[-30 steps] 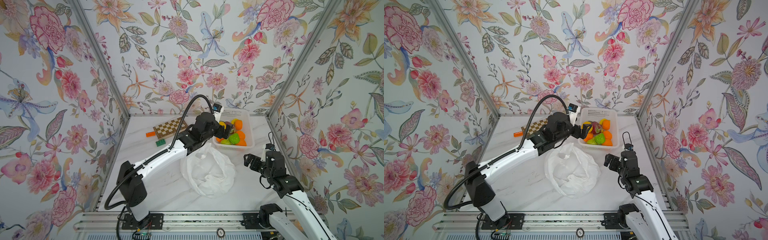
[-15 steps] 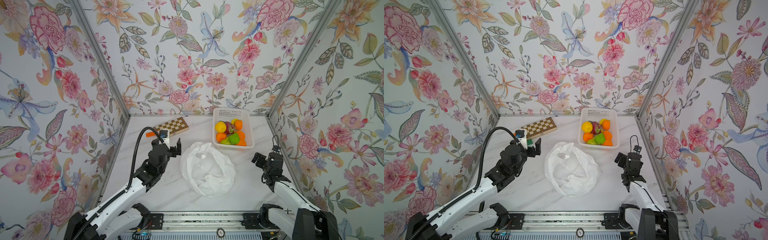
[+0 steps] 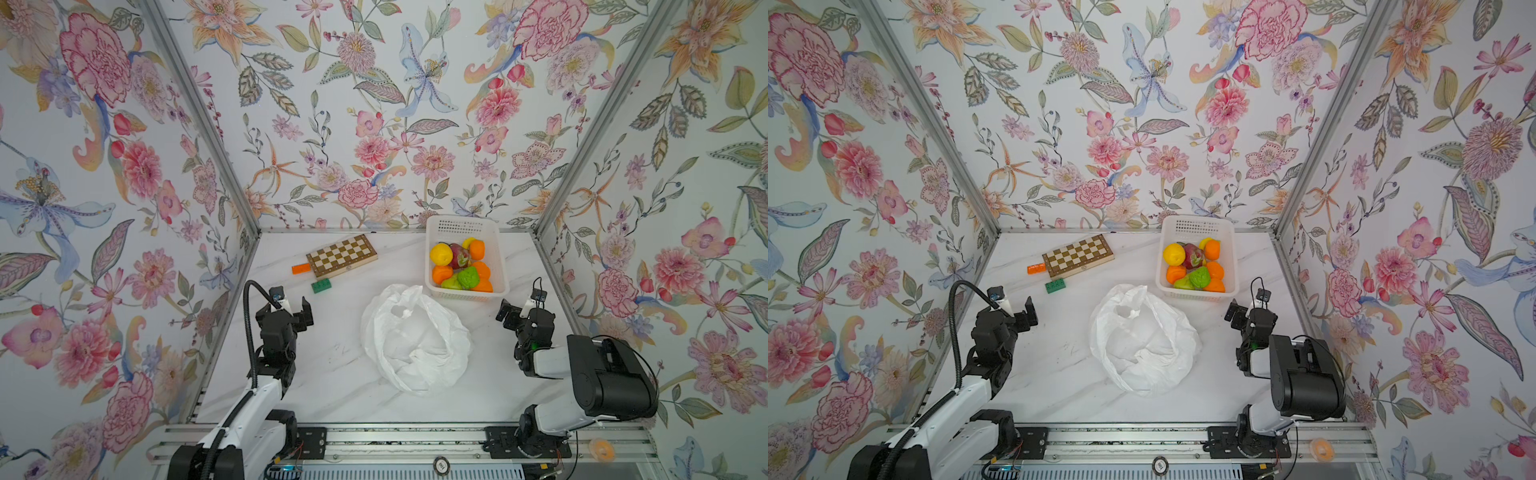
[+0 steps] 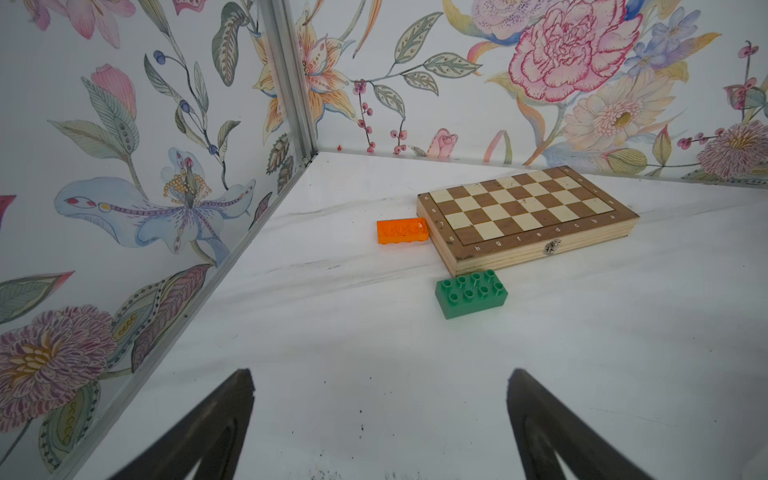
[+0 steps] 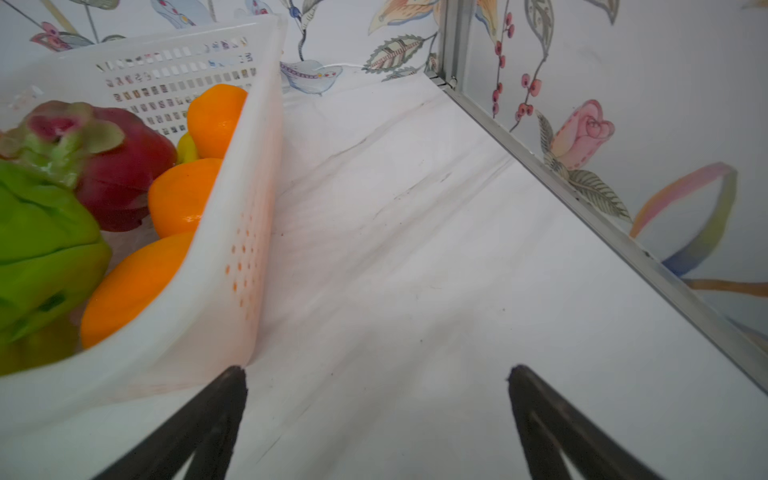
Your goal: Untie the knot of the plastic bag and take out the fruit
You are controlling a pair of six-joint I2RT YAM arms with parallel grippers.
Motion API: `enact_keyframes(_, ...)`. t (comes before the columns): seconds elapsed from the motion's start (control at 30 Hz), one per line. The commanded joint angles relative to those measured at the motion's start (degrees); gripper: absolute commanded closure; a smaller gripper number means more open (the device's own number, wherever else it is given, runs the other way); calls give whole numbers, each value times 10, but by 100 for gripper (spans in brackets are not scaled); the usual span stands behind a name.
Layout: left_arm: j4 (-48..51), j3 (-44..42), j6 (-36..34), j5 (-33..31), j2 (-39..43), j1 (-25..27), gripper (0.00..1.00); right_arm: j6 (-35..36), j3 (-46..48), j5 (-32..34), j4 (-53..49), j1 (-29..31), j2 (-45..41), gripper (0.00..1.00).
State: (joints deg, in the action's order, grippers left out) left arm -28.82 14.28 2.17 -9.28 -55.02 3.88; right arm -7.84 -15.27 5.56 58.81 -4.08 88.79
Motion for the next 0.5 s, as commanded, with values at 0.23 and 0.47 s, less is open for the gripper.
enact_keyframes(0.23, -325, 14, -30, 84, -270, -46, 1, 20, -19, 34, 42, 5, 1, 1)
enact_keyframes(0.47, -377, 23, -35, 115, -342, -53, 1, 46, 48, -18, 162, 12, -1, 1)
